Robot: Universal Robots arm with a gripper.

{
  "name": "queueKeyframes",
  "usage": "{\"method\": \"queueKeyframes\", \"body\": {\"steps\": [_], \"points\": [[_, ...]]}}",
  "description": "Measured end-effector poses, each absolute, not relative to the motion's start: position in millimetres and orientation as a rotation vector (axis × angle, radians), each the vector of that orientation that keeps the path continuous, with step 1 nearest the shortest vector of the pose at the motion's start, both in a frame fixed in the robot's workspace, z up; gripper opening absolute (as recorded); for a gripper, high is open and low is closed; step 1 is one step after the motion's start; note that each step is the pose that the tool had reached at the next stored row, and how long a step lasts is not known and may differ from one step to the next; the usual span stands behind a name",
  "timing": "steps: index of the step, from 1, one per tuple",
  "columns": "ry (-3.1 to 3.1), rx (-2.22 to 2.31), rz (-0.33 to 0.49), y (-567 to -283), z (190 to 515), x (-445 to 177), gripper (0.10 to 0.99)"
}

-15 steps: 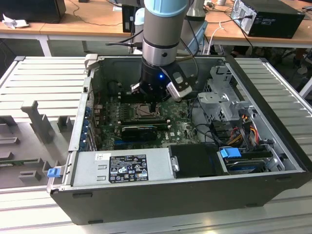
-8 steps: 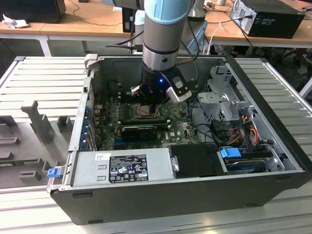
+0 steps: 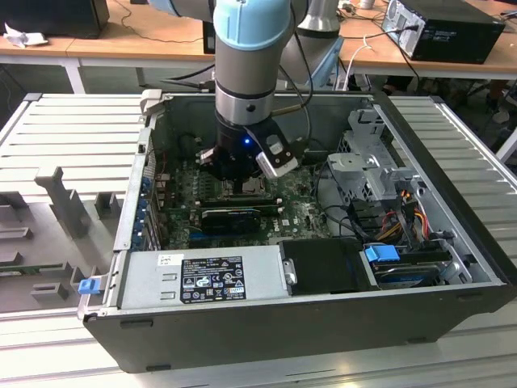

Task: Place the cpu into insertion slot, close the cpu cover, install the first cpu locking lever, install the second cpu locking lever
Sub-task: 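Install the second cpu locking lever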

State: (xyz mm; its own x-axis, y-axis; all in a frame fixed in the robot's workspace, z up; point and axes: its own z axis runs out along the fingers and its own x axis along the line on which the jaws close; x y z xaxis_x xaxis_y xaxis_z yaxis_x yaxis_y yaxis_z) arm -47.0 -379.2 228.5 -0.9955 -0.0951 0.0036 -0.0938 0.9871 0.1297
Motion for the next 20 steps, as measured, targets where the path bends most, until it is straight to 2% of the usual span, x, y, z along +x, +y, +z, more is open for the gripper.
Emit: {"method": "queueKeyframes", "body": {"steps": [3, 9, 12, 20], "points": [[-3.122, 0.148, -0.203, -379, 221, -48, 0.106], [-3.117, 0.149, -0.303, -388, 217, -55, 0.106], [-3.109, 0.159, -0.386, -392, 212, -64, 0.106], [-3.101, 0.161, -0.466, -400, 207, -73, 0.106]]}}
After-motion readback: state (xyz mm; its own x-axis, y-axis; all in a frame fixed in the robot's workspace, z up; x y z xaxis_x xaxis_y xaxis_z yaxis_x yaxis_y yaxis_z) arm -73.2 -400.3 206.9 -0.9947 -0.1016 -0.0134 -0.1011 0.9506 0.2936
